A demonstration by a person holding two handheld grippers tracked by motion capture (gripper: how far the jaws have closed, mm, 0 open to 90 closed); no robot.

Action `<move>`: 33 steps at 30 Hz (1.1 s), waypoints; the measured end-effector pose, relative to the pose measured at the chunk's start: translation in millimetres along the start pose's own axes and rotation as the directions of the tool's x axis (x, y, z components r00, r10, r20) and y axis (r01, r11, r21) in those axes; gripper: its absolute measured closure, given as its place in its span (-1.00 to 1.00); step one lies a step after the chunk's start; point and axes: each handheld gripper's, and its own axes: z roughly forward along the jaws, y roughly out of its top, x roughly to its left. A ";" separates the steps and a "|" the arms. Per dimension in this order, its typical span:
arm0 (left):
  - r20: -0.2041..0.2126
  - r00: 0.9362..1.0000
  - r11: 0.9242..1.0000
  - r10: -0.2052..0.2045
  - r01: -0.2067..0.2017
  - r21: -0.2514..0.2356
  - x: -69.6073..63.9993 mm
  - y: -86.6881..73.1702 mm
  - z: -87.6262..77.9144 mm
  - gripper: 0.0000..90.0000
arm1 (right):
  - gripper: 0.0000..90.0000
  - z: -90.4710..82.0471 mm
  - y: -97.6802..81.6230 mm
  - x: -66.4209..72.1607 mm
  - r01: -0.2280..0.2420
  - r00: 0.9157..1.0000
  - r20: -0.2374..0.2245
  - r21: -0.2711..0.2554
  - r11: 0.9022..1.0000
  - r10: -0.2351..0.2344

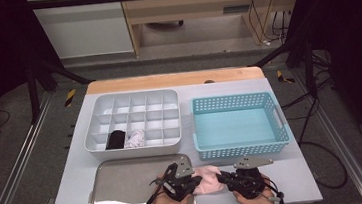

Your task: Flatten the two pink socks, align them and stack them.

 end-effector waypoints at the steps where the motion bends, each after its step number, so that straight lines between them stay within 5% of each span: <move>1: 0.000 1.000 1.000 0.000 0.000 0.000 0.0 0.0 0.0 0.96 | 0.82 0.0 0.0 0.0 0.000 1.000 0.000 0.000 1.000 0.000; 11: -0.021 0.999 0.995 -0.036 0.034 -0.095 11.2 1.8 -43.9 0.89 | 0.81 -4.1 4.9 2.5 0.016 1.000 0.013 -0.021 1.000 -0.016; 19: -0.089 0.990 0.989 -0.105 0.096 -0.108 37.1 -30.1 -81.2 0.91 | 0.80 -2.4 5.8 3.1 0.016 1.000 0.022 -0.026 1.000 -0.016; 25: -0.099 0.988 0.991 -0.122 0.115 -0.071 44.3 -51.7 -84.4 0.96 | 0.80 -2.5 5.9 4.5 0.028 0.999 0.028 -0.025 0.999 -0.027; 33: -0.079 0.992 0.995 -0.097 0.094 -0.034 36.7 -53.7 -72.7 0.97 | 0.80 -5.8 8.4 7.1 0.038 0.999 0.023 -0.034 0.999 -0.037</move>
